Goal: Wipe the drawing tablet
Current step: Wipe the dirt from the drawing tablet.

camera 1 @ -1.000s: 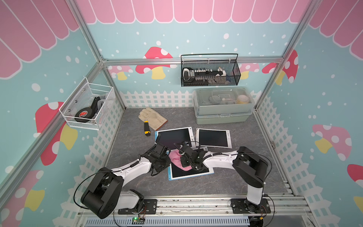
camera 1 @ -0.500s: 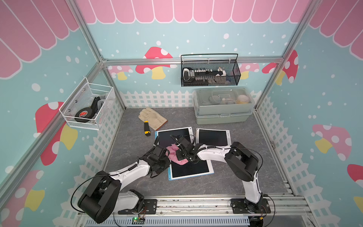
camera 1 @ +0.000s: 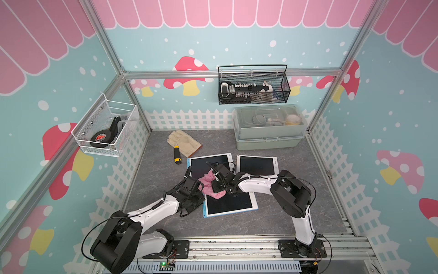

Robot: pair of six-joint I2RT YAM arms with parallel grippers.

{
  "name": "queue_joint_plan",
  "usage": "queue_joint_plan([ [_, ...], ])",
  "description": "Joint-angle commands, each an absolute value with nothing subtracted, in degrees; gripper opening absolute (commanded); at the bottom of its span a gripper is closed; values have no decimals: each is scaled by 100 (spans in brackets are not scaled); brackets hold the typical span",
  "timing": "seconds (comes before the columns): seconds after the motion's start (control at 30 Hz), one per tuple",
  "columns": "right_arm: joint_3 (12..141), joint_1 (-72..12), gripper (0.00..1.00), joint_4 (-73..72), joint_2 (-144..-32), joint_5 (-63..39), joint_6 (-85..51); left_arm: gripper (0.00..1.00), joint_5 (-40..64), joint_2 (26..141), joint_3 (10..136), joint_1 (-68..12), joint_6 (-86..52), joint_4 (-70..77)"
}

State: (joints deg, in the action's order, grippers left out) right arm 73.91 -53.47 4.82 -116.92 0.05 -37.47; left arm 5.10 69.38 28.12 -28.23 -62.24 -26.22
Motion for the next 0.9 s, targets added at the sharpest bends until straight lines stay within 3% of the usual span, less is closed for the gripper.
queue_joint_plan([
  [0.0,7497,-5645,0,676,-11922,-100,-3750,13,378,6476,2618,-2848,-6509,-4177],
  [0.2,7243,-5618,0,1153,-11592,992,-3874,22,422,5981,2531,-2847,-6689,-4635],
  [0.53,6045,-5605,0,544,-10222,1162,-3539,32,899,6662,3599,-1948,-5957,-4293],
  [0.87,4842,-5538,0,1510,-8802,2246,-4110,35,1153,7734,4587,-2544,-5932,-3754],
])
